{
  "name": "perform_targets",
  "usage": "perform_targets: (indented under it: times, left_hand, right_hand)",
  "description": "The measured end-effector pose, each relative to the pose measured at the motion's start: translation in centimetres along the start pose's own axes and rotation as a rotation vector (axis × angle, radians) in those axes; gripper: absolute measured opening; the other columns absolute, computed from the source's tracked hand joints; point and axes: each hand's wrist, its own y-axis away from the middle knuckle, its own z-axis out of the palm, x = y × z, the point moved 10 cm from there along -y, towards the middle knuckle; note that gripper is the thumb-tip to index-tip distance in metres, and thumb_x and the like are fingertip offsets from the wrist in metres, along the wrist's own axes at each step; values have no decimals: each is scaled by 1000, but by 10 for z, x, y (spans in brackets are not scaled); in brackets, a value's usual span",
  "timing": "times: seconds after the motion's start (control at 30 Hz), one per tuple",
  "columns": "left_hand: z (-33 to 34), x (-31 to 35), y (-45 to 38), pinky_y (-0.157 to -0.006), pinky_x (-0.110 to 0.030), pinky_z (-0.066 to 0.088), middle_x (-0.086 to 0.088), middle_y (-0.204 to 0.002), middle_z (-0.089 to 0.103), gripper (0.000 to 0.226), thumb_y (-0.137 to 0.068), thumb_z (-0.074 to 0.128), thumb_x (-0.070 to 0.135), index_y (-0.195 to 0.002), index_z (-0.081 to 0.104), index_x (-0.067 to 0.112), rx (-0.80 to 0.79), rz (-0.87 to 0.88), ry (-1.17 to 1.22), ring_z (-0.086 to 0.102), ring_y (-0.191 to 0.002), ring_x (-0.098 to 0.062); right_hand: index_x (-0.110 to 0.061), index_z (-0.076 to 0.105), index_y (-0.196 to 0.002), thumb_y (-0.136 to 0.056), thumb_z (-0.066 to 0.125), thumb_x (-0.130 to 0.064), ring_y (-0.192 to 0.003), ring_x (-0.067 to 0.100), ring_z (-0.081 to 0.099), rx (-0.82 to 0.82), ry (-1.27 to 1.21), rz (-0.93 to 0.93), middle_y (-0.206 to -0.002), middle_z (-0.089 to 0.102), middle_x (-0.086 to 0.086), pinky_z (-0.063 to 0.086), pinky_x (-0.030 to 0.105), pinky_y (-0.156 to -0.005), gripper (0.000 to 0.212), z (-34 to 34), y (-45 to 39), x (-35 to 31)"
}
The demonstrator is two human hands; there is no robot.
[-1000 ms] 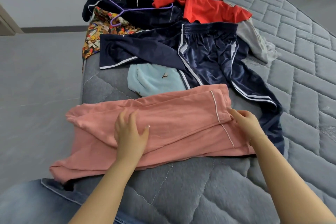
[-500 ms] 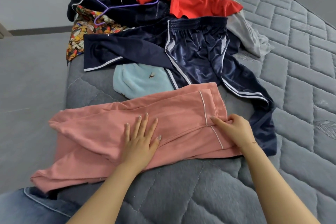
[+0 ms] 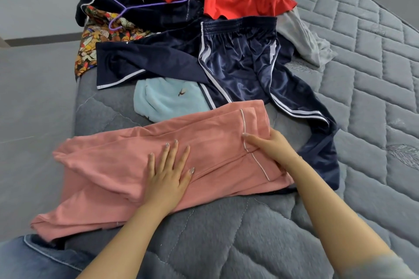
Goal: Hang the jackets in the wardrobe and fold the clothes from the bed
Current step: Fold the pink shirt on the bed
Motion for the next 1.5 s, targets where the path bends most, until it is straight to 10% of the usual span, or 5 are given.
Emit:
perform_targets:
  times: [0.33, 0.83, 0.97, 1.3, 1.5]
  left_hand:
    - [4, 7, -15, -107, -39, -30, 11, -160, -23, 56, -92, 3, 60, -136, -30, 51, -44, 2, 79, -34, -137, -3]
    - [-9, 158, -37, -114, -27, -11, 5, -163, -4, 51, -105, 24, 42, -154, 13, 34, -261, 185, 626, -8, -149, -9]
    - [-42, 101, -18, -116, -18, 10, 8, -158, 26, 48, -105, 40, 31, -151, 29, 24, -191, -46, 1175, 23, -141, -1]
    - [-70, -96, 52, -83, -39, 59, -7, -118, 70, 29, -101, 47, 29, -126, 57, 20, 38, -424, 2006, 68, -109, -25]
    - [-28, -123, 75, -64, -30, 52, -5, -118, 69, 49, -99, 36, 52, -128, 58, 20, -114, -618, 1901, 67, -96, -19]
  right_hand:
    - [-13, 61, -125, -88, 63, -22, -86, 21, 72, -211, -704, 209, -103, 74, 11, 58, 32, -79, 38, 0, -4, 3]
    - [-12, 71, -109, -83, 67, -23, -81, 21, 71, 186, -502, 58, -93, 75, 9, 58, 31, -75, 29, -148, 22, -36]
    - [-11, 73, -91, -84, 65, -14, -64, 15, 71, 25, -477, -41, -75, 74, 6, 55, 23, -52, 11, -92, 45, -84]
    - [-33, 49, -131, -69, 71, -33, -92, -3, 63, -211, 150, -388, -101, 67, -19, 46, 17, -79, 65, 134, 111, -181]
    - [-18, 41, -142, -86, 69, -26, -83, 4, 63, -544, 514, -346, -90, 64, -5, 49, 16, -79, 63, 285, 132, -136]
